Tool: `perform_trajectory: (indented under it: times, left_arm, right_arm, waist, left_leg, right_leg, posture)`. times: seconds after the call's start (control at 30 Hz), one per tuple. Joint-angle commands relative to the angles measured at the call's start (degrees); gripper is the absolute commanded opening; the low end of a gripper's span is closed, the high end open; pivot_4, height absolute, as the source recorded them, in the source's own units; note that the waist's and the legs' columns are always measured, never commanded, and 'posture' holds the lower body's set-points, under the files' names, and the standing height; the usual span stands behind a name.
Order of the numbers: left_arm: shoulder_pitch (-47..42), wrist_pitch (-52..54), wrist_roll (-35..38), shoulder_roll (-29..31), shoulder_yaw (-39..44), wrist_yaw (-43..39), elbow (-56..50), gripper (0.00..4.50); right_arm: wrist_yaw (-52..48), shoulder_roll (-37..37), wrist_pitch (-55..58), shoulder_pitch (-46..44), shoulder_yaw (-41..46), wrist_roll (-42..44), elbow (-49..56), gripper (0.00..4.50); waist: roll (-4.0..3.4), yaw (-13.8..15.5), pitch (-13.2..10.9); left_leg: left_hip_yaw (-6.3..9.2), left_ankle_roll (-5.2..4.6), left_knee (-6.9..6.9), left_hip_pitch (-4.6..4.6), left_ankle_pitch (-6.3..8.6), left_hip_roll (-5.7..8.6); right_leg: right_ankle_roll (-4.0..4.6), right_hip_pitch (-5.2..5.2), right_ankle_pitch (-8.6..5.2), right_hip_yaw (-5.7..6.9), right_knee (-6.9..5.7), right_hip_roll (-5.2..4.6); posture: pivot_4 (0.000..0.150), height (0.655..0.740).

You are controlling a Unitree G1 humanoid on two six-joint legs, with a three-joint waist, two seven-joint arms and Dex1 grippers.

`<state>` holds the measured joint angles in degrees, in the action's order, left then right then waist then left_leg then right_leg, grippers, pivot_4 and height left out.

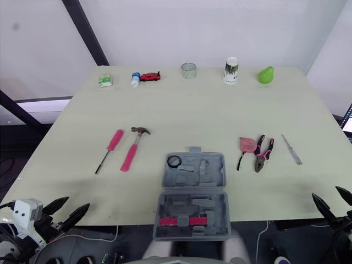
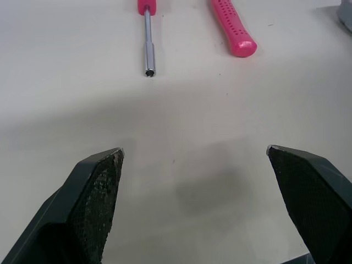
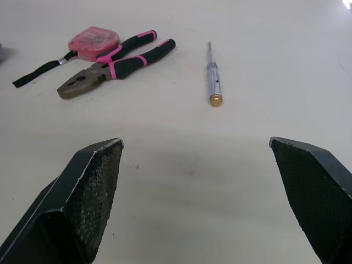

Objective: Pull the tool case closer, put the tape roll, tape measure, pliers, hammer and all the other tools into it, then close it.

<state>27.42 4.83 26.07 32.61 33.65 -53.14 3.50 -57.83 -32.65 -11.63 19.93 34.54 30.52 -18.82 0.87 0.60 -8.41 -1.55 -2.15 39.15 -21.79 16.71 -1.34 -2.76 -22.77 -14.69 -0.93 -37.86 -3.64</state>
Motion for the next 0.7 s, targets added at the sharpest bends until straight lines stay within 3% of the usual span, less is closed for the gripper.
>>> perform_trajectory:
  times: [0.03,0.33,0.47,0.7]
  left_arm:
    - [-1.1,0.8,1.2,1.3,0.5,1.0,-3.5,4.44]
    - [-6.7,5.4,2.8,1.7,-4.0,3.3,-12.9,4.44]
    - [-9.9,6.5,-0.5,4.7,-7.9,3.2,-15.5,4.44]
    - [-18.5,10.8,3.0,9.5,-14.4,-1.0,-22.2,4.44]
  right_arm:
    - [-1.7,-0.4,-0.1,-0.4,-0.3,1.6,3.7,4.5]
    - [0.8,-0.1,5.2,-4.3,-6.7,1.3,16.4,4.5]
    - [3.9,0.0,8.2,-6.1,-10.0,-0.2,20.9,4.5]
    - [15.3,2.5,19.1,-9.9,-17.9,-3.3,31.0,4.5]
  waist:
    - [0.0,0.0,0.0]
    - [-0.04,0.0,0.0]
    - [-0.04,0.1,0.0]
    - [-0.04,0.1,0.0]
  left_leg:
    - [0.0,0.0,0.0,0.0,0.0,0.0]
    - [0.07,0.0,0.0,-0.03,0.0,0.0]
    - [0.14,0.0,-0.01,-0.06,0.0,0.01]
    - [0.21,0.01,-0.03,-0.12,-0.01,0.05]
  right_leg:
    - [0.0,0.0,0.0,0.0,0.0,-0.02]
    - [0.01,0.01,0.01,-0.05,0.0,-0.07]
    - [0.01,0.01,0.02,0.01,0.0,-0.08]
    - [0.02,0.0,0.02,0.08,0.0,-0.13]
  posture:
    - [0.15,0.74]
    - [0.15,0.74]
    - [0.15,0.74]
    - [0.15,0.74]
